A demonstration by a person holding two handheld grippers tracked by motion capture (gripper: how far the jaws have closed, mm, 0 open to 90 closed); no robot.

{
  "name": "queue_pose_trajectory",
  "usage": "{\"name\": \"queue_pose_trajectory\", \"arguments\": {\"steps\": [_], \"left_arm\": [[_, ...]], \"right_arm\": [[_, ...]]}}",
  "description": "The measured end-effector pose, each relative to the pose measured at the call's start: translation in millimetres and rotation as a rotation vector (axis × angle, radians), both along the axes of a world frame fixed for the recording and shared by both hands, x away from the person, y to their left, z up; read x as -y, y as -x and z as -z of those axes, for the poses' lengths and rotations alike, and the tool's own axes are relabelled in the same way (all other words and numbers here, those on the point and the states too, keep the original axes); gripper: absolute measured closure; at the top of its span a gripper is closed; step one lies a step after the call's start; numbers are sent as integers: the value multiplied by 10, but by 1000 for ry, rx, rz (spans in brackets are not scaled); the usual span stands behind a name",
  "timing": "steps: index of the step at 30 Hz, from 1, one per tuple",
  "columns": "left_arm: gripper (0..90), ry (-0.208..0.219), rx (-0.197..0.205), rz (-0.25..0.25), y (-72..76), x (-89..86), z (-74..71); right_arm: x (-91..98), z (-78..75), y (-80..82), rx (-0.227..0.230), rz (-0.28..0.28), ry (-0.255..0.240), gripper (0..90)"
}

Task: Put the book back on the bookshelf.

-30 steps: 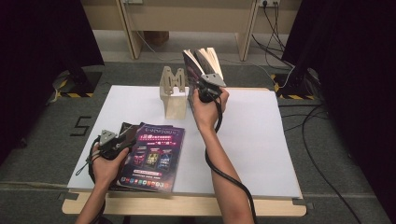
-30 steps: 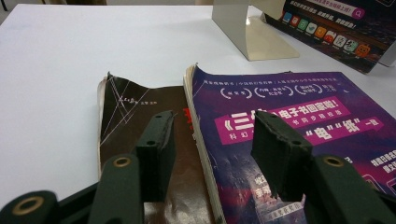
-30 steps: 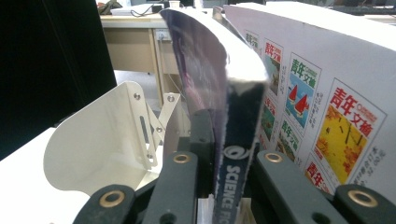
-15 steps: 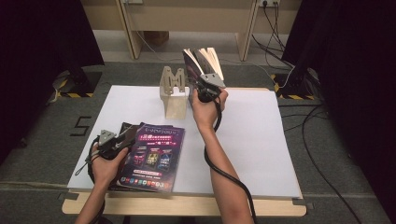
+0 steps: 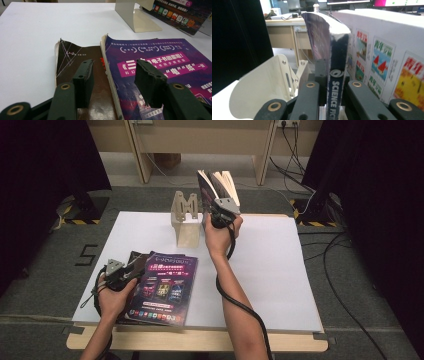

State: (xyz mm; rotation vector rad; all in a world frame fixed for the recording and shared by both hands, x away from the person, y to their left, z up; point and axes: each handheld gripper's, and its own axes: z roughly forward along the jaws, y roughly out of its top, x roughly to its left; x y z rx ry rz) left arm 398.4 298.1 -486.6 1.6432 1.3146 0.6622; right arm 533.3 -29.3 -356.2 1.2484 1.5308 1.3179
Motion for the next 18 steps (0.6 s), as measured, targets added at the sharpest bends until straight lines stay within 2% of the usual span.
{"name": "queue_pose_trajectory", "arguments": {"steps": [7,10,18], "left_arm": [[484,0,-1,2,2,6,0],[484,-2,-3,5,1,13,0],[484,-4,-6,8,-4,25,9]], "right_arm": [[-3,-32,41,-37,0,-2,820],[12,-52,78,-33,-5,8,791],[54,-39,161,-57,-28,22,745]]}}
